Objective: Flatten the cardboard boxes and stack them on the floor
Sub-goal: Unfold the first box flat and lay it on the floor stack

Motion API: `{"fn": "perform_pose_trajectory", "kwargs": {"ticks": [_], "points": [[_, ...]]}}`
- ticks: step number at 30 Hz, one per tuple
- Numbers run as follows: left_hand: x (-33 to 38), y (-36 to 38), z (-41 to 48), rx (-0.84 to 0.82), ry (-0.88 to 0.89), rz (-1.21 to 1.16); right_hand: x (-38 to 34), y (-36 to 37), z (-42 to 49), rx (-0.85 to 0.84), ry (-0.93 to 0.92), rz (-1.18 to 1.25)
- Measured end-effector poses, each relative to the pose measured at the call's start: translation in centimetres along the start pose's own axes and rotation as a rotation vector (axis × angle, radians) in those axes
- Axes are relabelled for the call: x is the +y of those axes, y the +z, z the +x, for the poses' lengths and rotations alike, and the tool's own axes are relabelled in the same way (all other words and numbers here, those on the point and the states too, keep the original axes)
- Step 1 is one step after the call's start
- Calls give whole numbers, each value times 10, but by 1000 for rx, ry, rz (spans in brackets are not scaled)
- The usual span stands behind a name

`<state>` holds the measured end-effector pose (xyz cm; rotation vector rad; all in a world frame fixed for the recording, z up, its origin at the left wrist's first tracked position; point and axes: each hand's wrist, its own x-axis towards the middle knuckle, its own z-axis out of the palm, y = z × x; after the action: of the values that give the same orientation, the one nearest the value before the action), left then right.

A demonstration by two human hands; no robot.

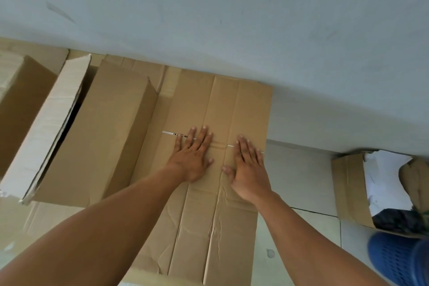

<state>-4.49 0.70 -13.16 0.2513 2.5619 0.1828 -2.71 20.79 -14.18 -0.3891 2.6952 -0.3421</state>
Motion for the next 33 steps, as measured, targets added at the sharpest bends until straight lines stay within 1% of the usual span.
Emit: {"fn": "perform_pose_trajectory", "kwargs": {"ticks": [1,3,5,7,8,10,13,17,19,22,25,29,33], "points": [[-2,-3,-3,-4,-13,-12,1,-4,-2,7,12,21],[-10,-6,-15,41,-121,-78,5,-11,-11,71,107,83],[-17,1,-35,118,-274,-180,7,-16,-25,113,304,221],[-20,12,-55,174,-412,-318,5,-17,-38,91,488,419],[-20,15,-64,199,-476,-420,4,-16,-42,67,542,491],[-19,18,-75,242,-553,-579,-1,-15,-49,28,589,569],[-17,11,-81,280,-572,-628,-5,-14,-56,17,633,656],[-23,-4,-82,226,-674,-735,-1,-16,-60,86,631,798],[-25,-10,-85,236,-729,-811,5,-17,-64,119,629,856],[-23,-15,-93,237,-715,-997,8,-19,-73,159,629,911],[-23,-11,-107,200,-630,-1085,3,-19,-84,208,620,945],[-22,-6,-130,146,-503,-1105,-11,-24,-106,278,621,988],[-27,-4,-153,108,-386,-996,-28,-33,-137,369,596,1014]]}}
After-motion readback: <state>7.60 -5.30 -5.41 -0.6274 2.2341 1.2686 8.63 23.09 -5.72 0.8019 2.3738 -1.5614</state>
